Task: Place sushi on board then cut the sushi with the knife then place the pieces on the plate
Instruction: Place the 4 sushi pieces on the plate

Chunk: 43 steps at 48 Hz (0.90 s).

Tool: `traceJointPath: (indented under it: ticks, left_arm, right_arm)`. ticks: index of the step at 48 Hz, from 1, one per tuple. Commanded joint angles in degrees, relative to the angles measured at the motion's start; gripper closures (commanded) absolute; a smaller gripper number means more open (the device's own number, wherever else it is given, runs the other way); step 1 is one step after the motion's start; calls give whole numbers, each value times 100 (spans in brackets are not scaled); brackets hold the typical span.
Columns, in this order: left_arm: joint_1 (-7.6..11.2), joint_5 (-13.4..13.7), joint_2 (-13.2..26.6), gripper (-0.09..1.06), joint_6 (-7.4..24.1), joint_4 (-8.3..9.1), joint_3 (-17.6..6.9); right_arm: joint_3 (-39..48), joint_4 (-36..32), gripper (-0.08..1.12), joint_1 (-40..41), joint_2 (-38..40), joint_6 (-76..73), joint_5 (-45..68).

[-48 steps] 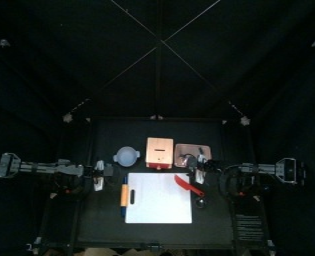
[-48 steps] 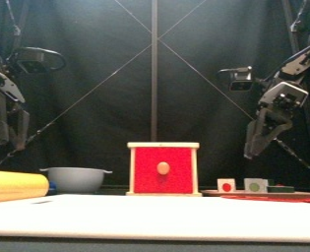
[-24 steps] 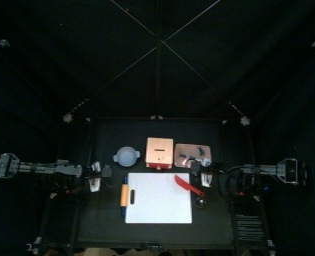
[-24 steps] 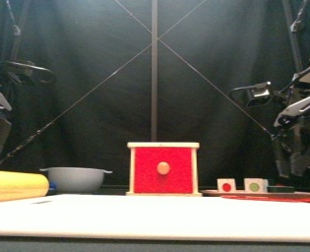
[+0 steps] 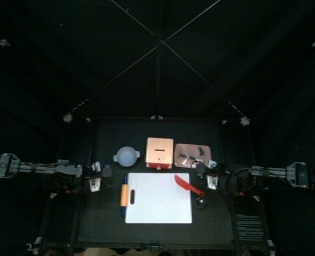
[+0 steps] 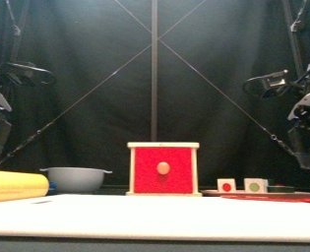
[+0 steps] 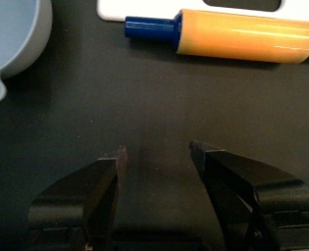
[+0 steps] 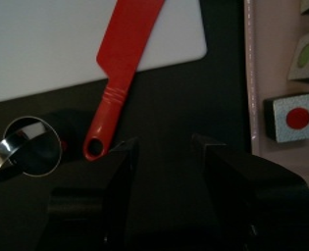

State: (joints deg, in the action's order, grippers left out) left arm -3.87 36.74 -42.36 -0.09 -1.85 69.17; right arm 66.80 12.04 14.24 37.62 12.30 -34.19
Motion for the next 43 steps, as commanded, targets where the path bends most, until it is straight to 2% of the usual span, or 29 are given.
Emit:
traceJointPath:
  ticks: [1, 7, 24, 43]
  left_arm:
    - [-9, -35, 18, 7, 9, -9, -79]
    - [-9, -35, 18, 7, 9, -9, -79]
    - [-9, -35, 18, 7, 9, -9, -79]
    - [-9, -35, 18, 7, 9, -9, -79]
  right_arm:
    - [88, -62, 21, -26, 220, 18, -123]
    - [158, -202, 21, -26, 475, 35, -422]
    - [255, -220, 21, -26, 1195, 26, -352]
    - [264, -220, 21, -26, 1415, 44, -360]
